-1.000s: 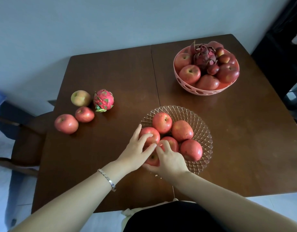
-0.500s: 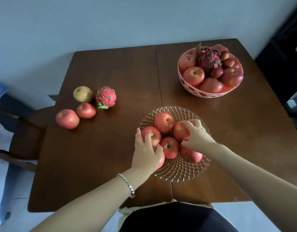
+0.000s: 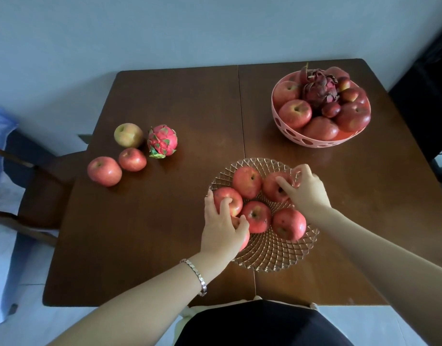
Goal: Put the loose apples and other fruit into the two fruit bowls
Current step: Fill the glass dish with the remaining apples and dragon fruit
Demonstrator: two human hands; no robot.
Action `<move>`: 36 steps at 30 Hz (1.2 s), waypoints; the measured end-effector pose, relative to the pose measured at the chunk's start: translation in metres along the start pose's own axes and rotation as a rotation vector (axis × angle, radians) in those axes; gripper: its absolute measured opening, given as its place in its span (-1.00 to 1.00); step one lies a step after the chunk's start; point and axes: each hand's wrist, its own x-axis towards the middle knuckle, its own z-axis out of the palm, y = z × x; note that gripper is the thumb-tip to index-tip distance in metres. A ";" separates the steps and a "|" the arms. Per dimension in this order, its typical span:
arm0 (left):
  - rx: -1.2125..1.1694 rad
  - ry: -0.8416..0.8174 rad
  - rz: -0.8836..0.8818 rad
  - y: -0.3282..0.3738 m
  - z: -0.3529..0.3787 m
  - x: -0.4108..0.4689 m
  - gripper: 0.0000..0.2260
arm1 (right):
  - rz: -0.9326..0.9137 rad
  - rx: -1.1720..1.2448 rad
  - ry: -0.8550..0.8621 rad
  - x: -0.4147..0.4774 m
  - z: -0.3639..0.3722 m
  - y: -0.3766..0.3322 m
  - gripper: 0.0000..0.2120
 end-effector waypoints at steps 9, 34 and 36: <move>0.038 0.016 0.014 -0.001 0.006 0.000 -0.59 | -0.366 -0.530 -0.071 -0.057 0.016 -0.009 -0.53; 0.410 -0.049 0.151 0.006 0.020 0.006 -0.40 | -0.690 -0.919 -0.030 -0.054 0.032 -0.020 -0.26; 0.470 -0.077 0.257 0.004 0.019 0.010 -0.39 | -0.657 -0.906 -0.082 -0.053 0.030 -0.020 -0.21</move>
